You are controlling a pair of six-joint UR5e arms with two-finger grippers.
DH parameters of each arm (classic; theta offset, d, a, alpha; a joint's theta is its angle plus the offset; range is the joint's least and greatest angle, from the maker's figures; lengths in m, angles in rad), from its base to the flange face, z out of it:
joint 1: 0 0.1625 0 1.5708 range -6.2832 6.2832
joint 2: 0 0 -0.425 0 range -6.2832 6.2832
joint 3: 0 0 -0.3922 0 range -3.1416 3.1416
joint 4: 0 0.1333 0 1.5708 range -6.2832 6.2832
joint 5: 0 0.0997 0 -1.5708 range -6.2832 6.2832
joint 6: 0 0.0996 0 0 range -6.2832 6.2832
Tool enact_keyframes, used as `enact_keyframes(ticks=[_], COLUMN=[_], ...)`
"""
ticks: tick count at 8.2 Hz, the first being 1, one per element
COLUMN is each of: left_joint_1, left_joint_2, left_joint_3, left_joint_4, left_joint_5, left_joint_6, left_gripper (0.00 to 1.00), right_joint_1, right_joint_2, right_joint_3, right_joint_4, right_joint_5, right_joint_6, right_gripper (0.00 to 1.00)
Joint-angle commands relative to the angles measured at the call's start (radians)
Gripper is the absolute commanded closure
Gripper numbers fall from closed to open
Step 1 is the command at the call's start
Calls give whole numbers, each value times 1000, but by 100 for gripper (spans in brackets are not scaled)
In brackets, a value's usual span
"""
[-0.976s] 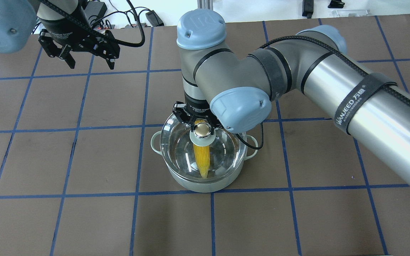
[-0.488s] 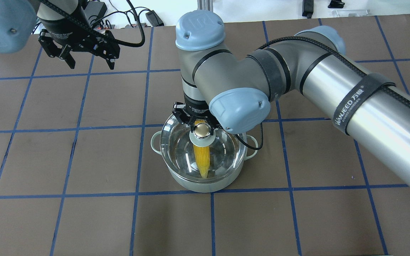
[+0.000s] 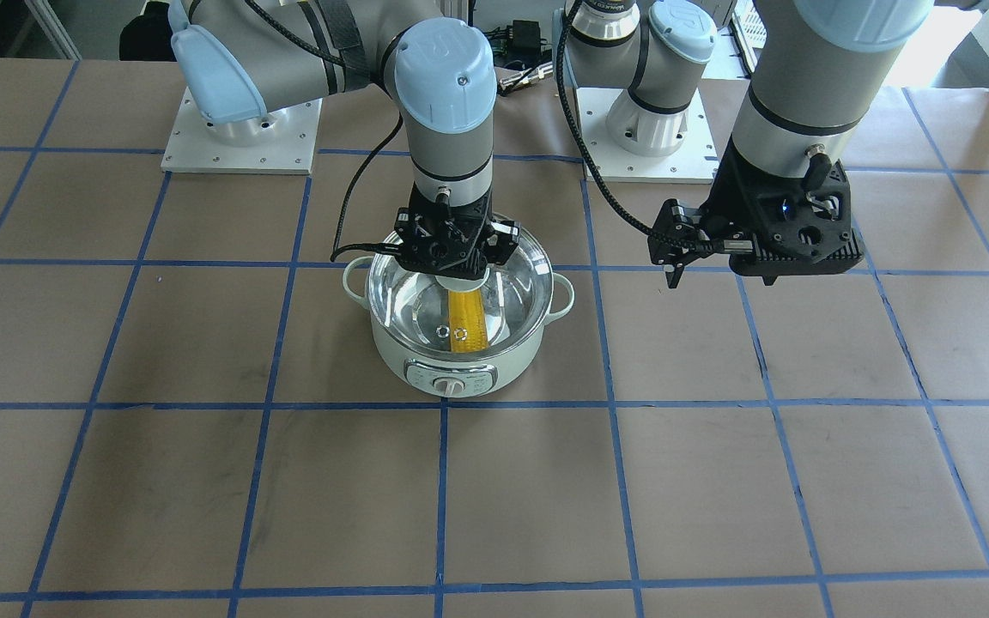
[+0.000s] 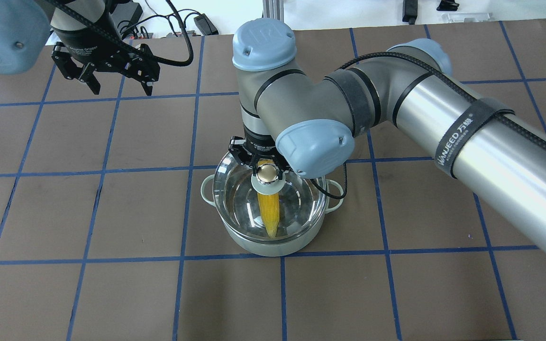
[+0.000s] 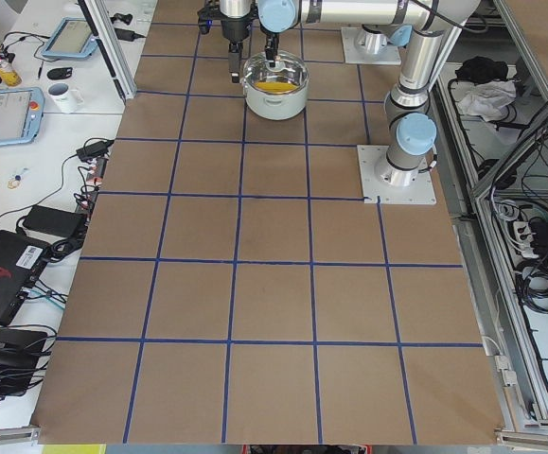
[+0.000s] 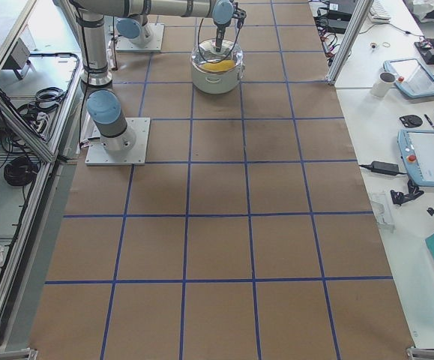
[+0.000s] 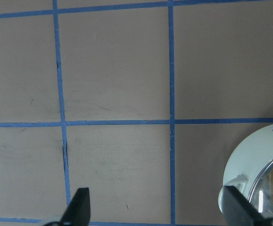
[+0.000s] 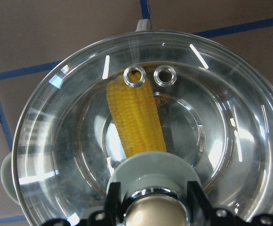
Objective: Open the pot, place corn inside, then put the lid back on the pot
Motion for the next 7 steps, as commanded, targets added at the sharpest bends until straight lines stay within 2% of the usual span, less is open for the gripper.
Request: enact_keyframes(ticks=[1, 7], left_joint_1=[0, -1], left_joint_2=[2, 7], left_joint_3=[-1, -19], left_joint_4=[0, 0], left_joint_5=[1, 1], left_joint_6=[0, 0], left_gripper=[0, 0], right_joint_1=[0, 0], right_joint_2=[0, 0], right_joint_3=[7, 7], right_joint_4=[1, 2], right_joint_5=[-1, 3], right_joint_6=[0, 3], right_gripper=[79, 79])
